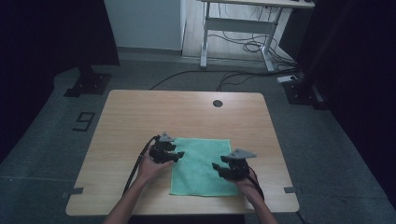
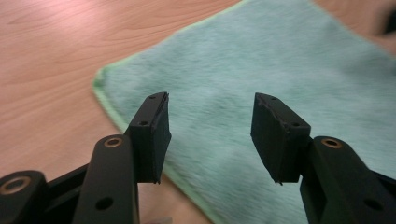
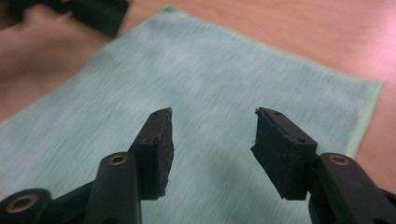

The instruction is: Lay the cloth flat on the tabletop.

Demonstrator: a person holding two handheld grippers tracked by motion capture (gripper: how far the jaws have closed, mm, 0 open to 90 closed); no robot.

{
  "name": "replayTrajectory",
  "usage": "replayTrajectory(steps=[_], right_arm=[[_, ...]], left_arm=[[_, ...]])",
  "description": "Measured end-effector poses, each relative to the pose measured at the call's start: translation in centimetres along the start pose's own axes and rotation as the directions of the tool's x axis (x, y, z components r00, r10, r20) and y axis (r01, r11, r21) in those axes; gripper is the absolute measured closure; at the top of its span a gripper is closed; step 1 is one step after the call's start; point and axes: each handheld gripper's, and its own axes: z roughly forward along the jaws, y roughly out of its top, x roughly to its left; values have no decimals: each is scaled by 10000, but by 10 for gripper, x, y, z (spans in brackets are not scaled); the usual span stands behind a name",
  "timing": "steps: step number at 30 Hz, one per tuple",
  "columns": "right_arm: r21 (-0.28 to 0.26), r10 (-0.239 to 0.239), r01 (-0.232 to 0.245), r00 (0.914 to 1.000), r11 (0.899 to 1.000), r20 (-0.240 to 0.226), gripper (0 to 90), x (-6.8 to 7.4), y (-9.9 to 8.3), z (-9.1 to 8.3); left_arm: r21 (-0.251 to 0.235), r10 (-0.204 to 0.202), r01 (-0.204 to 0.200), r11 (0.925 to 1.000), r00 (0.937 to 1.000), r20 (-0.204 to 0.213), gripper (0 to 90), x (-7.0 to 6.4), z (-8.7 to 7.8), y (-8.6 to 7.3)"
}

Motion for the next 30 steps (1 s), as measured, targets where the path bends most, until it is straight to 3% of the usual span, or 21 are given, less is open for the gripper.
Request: replayTrajectory(steps=[2,3,5,6,8,12,14,16,23,26,27,28,29,30], right_arm=[[60,-45,43,9997,10000,251,453,-5,9,14],[131,89,-93,9996,9999,280,452,-8,13,23],[316,379,-392,9984,9987,417,452,-14,16,39],[316,379,-392,9984,9987,417,452,-14,16,39],[736,631,-684,9955,9949,713,452,-22,16,58],[612,779,-834,9931,9946,880,457,-26,14,63],[588,686,-763,9900,9954,1231,461,-29,14,63],[513,903,-977,9873,9939,1305,465,-32,14,63],[541,879,-964,9860,9939,1417,464,-35,14,60],[88,711,-723,9927,9973,973,480,-12,22,49],[88,711,-723,9927,9973,973,480,-12,22,49],[186,40,-49,9988,9998,498,470,14,26,47],[260,-160,149,9991,9996,398,466,22,27,47],[260,-160,149,9991,9996,398,466,22,27,47]], left_arm=[[32,21,-21,10000,9999,148,462,-4,1,-1],[139,72,-79,9999,9986,518,457,-13,6,-5],[300,223,-240,9993,9982,556,451,-20,11,-9],[300,223,-240,9993,9982,556,451,-20,11,-9],[461,234,-258,9986,9983,525,448,-26,14,-16],[712,371,-390,9967,9989,276,446,-27,17,-24],[621,431,-446,9971,9988,250,452,-27,16,-26],[553,544,-554,9969,9983,198,452,-28,15,-28],[676,645,-648,9956,9979,63,448,-26,11,-28],[80,563,-562,9984,9981,-231,447,-17,10,-11],[80,563,-562,9984,9981,-231,448,-17,10,-11],[52,514,-513,9987,9980,-374,448,-13,14,-2],[87,143,-141,9999,9995,-285,448,-3,21,9],[87,143,-141,9999,9995,-285,448,-3,21,9]])
